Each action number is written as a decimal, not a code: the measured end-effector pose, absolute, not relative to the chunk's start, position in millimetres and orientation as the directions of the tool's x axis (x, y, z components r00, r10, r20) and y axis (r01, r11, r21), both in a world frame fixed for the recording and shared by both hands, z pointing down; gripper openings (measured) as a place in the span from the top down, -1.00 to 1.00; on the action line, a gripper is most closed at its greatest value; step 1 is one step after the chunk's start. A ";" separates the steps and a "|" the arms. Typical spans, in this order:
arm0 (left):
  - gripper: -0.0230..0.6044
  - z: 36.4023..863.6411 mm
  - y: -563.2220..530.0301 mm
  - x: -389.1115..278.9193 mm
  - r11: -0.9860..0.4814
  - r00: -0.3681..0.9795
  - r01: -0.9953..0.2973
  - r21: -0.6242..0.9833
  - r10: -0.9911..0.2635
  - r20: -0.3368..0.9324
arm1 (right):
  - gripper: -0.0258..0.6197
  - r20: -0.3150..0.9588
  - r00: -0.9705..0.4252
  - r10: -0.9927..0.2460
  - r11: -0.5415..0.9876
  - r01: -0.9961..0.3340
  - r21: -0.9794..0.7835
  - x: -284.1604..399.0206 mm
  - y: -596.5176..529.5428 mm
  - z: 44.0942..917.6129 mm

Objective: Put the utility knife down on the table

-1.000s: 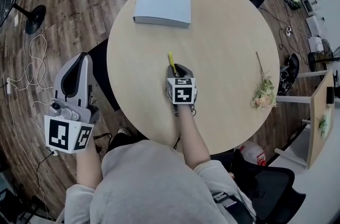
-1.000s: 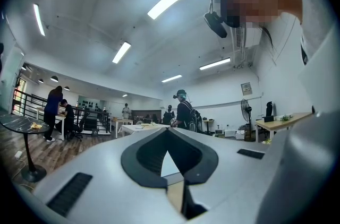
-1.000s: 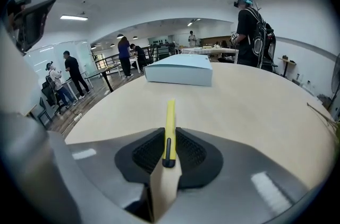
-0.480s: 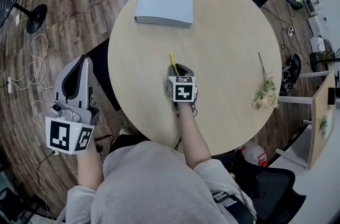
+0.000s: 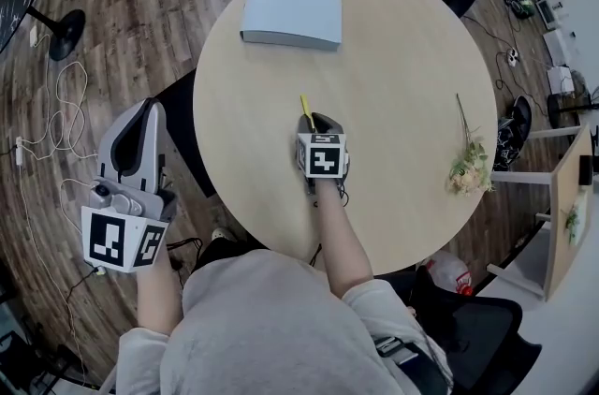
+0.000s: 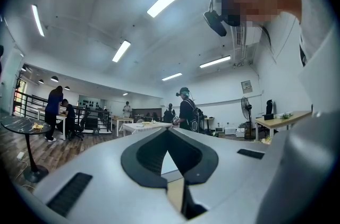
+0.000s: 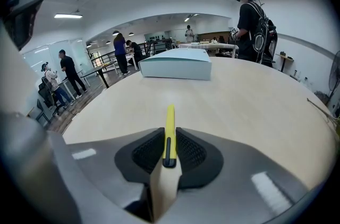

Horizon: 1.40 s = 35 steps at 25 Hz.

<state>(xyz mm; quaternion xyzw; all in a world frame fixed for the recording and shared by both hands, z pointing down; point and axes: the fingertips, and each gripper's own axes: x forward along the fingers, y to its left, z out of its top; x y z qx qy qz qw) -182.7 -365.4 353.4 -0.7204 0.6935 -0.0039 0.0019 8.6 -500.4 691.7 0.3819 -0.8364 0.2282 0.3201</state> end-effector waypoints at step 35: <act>0.90 287.2 -294.2 -186.1 -0.232 0.230 -0.973 -0.008 -0.958 -0.170 | 0.89 0.322 -0.491 -0.809 0.498 -0.865 -0.068 32.8 -410.8 487.8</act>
